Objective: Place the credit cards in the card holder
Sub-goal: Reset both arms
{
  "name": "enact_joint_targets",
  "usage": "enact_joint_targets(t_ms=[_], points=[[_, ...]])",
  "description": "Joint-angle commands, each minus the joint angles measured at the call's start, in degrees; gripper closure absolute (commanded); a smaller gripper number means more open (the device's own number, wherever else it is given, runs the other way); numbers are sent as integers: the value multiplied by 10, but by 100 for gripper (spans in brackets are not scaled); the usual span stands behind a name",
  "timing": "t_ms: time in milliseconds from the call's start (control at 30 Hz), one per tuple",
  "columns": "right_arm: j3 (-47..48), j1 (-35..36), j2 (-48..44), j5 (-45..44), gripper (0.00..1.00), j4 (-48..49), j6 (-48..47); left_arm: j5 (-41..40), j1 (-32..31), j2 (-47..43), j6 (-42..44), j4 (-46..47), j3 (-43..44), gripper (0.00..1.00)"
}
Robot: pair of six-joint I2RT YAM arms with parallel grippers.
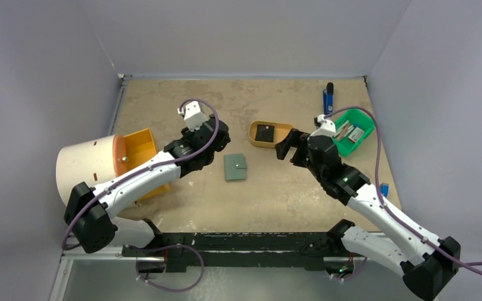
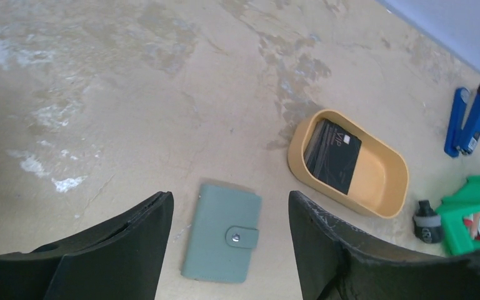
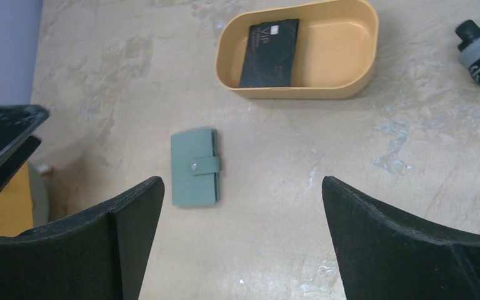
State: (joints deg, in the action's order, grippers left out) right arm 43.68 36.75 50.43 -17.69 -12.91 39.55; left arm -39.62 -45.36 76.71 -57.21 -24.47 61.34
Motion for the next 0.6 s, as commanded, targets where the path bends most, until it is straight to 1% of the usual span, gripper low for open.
enact_joint_targets(t_ms=[0,100,167,200,267,300,367,433,467,533,567], points=[[47,0,40,-71,1,20,23,-68,4,-8,-82,-75,31,31],[121,-2,110,-84,1,-30,-22,-33,4,-14,-24,-84,61,25],[172,-6,159,-92,1,-56,-60,-5,2,-24,40,-77,73,23],[183,-6,175,-98,1,-43,-85,9,2,-32,77,-64,71,23],[164,-11,177,-101,1,33,-120,30,4,-46,114,-45,63,22],[156,-18,175,-90,1,79,-131,42,5,-51,139,-43,64,22],[173,-39,186,-79,1,117,-135,41,6,-61,179,-42,65,21],[249,-53,225,-96,1,76,-145,25,8,-73,198,-44,72,18],[306,-54,250,-111,1,30,-155,16,9,-82,207,-48,85,17],[428,-54,284,-150,1,-66,-178,-2,9,-88,219,-79,136,17],[468,-53,286,-171,1,-88,-198,-12,9,-91,227,-97,166,17]])
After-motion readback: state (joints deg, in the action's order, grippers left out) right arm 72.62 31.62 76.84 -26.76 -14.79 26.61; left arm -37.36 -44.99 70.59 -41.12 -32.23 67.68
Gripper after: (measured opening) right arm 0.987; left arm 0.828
